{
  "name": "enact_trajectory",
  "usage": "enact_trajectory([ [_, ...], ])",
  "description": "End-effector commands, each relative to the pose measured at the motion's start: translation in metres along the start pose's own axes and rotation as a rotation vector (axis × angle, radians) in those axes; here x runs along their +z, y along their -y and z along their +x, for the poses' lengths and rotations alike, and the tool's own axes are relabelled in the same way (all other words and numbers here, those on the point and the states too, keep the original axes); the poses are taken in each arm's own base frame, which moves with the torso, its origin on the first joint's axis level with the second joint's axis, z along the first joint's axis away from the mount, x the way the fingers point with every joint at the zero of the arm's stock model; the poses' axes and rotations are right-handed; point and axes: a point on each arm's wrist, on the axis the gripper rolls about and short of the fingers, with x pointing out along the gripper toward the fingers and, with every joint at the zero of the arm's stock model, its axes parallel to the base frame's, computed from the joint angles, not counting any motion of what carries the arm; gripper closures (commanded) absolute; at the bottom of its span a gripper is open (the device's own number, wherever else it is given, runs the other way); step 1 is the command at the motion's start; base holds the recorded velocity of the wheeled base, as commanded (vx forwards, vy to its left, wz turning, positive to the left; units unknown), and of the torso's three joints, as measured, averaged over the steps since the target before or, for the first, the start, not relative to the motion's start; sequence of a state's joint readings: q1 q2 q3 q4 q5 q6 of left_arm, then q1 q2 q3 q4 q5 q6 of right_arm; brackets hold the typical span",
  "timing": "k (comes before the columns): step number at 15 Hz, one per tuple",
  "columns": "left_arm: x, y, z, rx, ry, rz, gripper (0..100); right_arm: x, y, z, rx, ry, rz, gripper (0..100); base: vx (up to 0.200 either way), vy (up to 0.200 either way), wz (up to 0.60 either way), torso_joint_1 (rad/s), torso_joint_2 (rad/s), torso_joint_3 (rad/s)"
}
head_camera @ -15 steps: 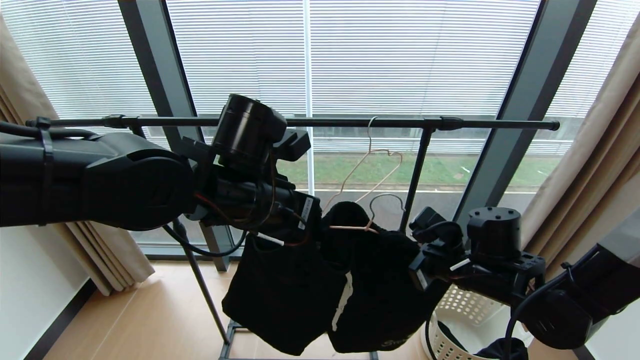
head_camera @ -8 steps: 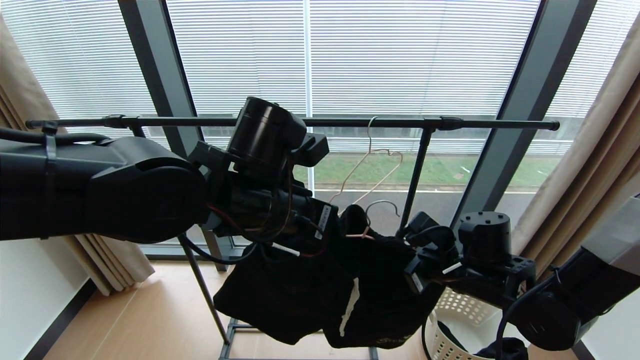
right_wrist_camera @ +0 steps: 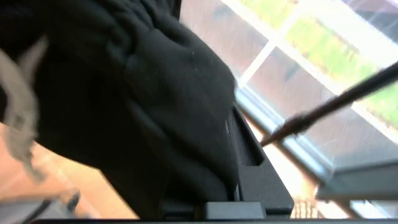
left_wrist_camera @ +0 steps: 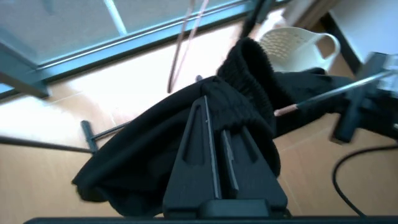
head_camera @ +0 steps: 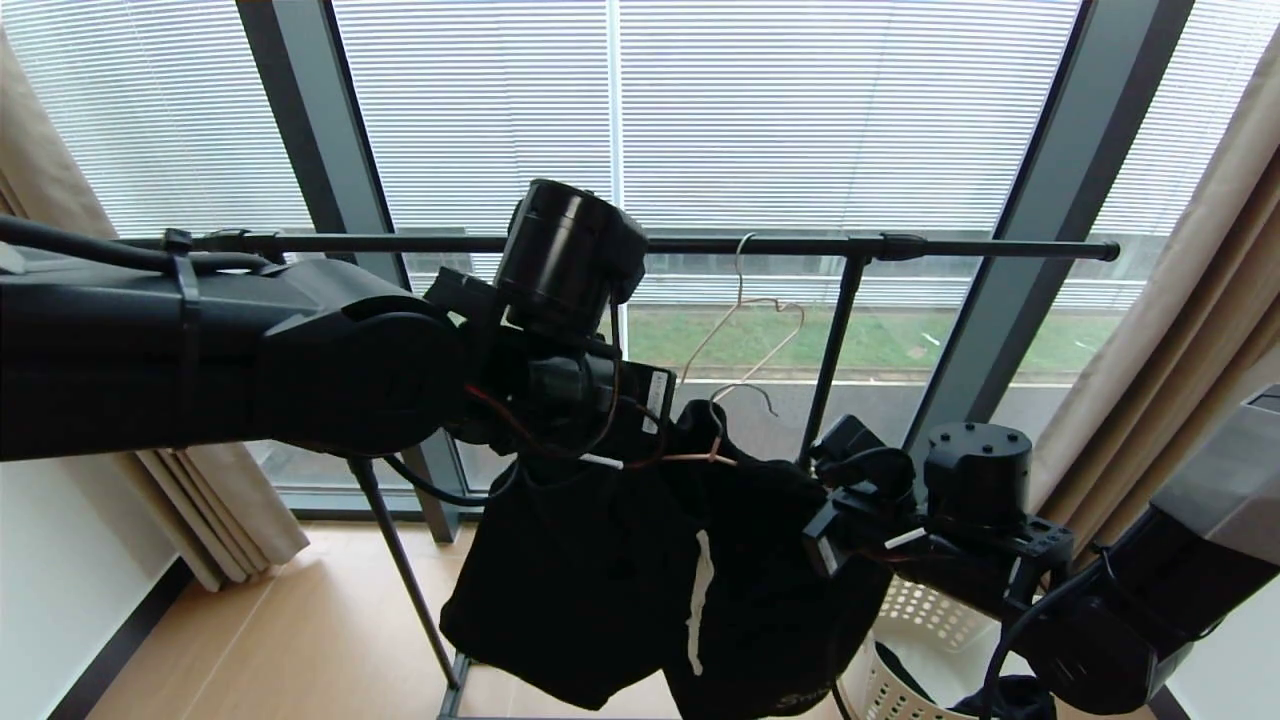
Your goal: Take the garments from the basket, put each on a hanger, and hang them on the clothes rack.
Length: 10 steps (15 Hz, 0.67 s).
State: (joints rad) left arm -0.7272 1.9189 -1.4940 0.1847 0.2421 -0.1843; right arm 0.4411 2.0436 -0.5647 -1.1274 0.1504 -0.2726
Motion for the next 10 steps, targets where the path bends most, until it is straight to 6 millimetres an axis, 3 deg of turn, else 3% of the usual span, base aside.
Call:
enact_trajectory([
  [1, -0.004, 0.002, 0.013, 0.012, -0.023, 0.005, 100, -0.003, -0.003, -0.001, 0.014, 0.004, 0.008, 100, 0.0, 0.0, 0.0, 0.0, 0.0, 0.0],
  [7, -0.017, 0.006, 0.013, 0.062, -0.052, 0.038, 100, 0.008, 0.002, 0.005, -0.001, 0.048, 0.101, 100, 0.0, 0.0, 0.0, 0.0, 0.0, 0.0],
  [10, -0.019, 0.003, 0.002, 0.062, -0.051, 0.039, 100, 0.014, 0.004, 0.01, -0.013, 0.069, 0.157, 100, 0.0, 0.0, 0.0, 0.0, 0.0, 0.0],
])
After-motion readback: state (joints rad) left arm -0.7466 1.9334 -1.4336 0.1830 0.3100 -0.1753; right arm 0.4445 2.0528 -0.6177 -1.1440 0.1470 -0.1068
